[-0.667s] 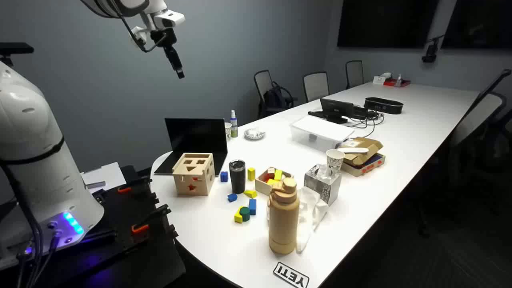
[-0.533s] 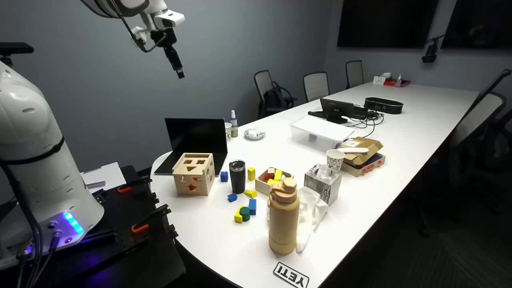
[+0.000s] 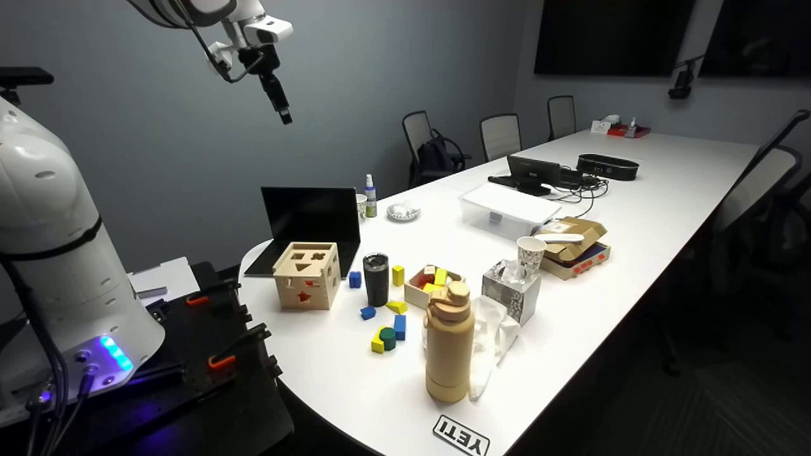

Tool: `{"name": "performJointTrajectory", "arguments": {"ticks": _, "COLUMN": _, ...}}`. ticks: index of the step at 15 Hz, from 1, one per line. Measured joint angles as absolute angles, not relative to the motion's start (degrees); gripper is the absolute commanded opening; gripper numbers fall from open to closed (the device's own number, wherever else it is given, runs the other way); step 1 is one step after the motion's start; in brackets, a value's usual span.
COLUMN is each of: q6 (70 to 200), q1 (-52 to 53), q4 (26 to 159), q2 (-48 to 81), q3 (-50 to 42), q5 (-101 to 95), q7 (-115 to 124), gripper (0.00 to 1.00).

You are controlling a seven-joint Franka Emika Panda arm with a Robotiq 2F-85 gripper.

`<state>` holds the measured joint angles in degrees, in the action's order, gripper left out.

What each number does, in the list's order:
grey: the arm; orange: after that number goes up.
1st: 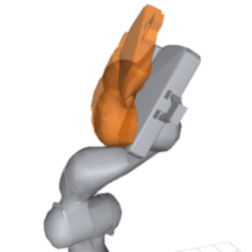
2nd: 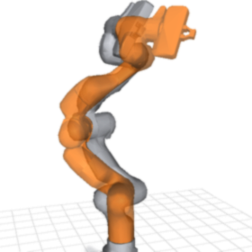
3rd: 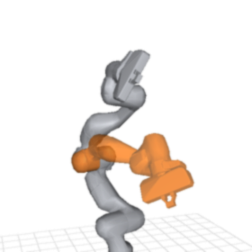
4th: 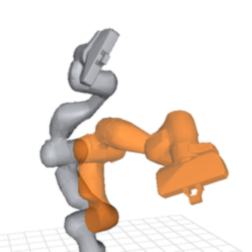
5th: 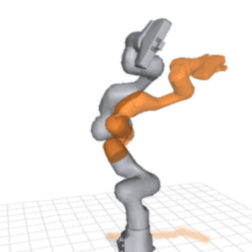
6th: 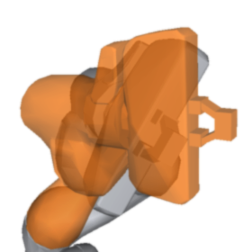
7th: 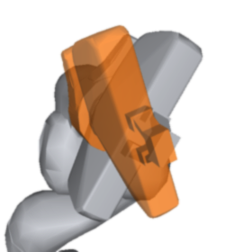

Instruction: Press a button on the laptop keyboard

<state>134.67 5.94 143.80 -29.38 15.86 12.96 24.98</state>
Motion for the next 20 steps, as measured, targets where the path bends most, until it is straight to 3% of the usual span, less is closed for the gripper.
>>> {"name": "performJointTrajectory", "arguments": {"ticks": 7, "q6": 139.92, "q1": 5.95, "q4": 142.88, "q2": -22.97, "q3": 19.41, "q5": 4.47, "q7": 24.95, "gripper": 1.0}}
{"name": "performJointTrajectory", "arguments": {"ticks": 13, "q6": 155.64, "q1": 6.02, "q4": 138.5, "q2": -2.55, "q3": 22.93, "q5": -10.64, "q7": 25.07, "gripper": 1.0}}
{"name": "performJointTrajectory", "arguments": {"ticks": 20, "q6": 158.45, "q1": 6.32, "q4": 126.47, "q2": 20.81, "q3": 21.95, "q5": -23.2, "q7": 24.75, "gripper": 1.0}}
